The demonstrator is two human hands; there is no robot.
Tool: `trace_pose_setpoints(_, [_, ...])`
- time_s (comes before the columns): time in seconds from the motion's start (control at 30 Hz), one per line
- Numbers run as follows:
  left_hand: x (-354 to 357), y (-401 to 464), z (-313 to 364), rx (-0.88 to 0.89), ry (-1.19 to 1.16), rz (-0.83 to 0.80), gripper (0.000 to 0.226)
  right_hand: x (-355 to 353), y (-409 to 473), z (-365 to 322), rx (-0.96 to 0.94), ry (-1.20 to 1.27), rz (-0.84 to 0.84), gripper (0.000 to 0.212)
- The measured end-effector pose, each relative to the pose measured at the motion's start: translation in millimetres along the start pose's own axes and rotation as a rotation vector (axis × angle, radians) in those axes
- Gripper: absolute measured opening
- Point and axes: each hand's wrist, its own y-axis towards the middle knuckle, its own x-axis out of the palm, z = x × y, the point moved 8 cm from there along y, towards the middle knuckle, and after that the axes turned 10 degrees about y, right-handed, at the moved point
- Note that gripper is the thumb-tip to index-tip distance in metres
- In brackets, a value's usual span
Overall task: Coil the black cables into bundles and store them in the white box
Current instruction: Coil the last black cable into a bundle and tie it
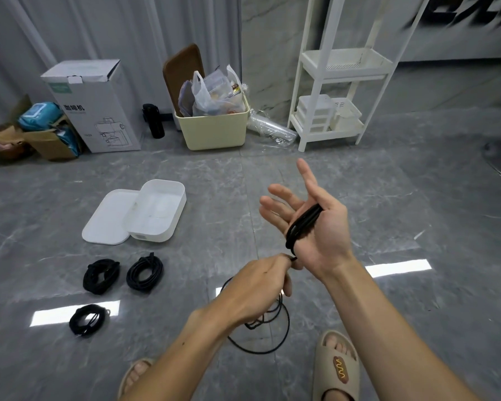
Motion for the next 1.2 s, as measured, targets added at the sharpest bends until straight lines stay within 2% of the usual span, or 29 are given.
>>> trace_pose_setpoints(0.17, [-16,-1,1,0.038,0.037,0.126,0.049,-5,2,-5,-0.052,-0.114,0.037,0.046])
trace_pose_setpoints(0.3, [-33,-6,10,0.109,0.131,0.261,0.047,-14,5,-7,-0.077,-0.177,0.078,0.041])
trace_pose_setpoints(0.4, [-46,-11,19,0.167,0.148,0.351,0.045,-20,9,-5,-0.075,-0.337,0.106,0.045])
trace_pose_setpoints(0.47, [-54,-14,22,0.186,0.159,0.402,0.045,-27,12,2,-0.019,-0.485,0.133,0.052])
trace_pose_setpoints(0.57, [-64,-15,24,0.187,0.174,0.459,0.047,-41,8,27,0.257,-0.606,0.172,0.070])
trace_pose_setpoints(0.67, [-70,-15,24,0.187,0.112,0.457,0.050,-43,-6,49,0.537,-0.743,0.065,0.088])
trace_pose_setpoints(0.77, [-76,-13,18,0.147,0.037,0.464,0.050,-40,-21,61,0.737,-0.844,-0.086,0.096])
trace_pose_setpoints(0.9, [-81,-6,9,0.108,-0.142,0.408,0.050,-30,-42,75,0.994,-0.789,-0.276,0.123])
trace_pose_setpoints(1.03, [-75,-2,10,0.127,-0.318,0.285,0.048,-10,-52,83,1.055,-0.573,-0.479,0.123])
trace_pose_setpoints(1.2, [-67,0,14,0.111,-0.561,0.157,0.038,21,-58,83,0.998,-0.186,-0.711,0.107])
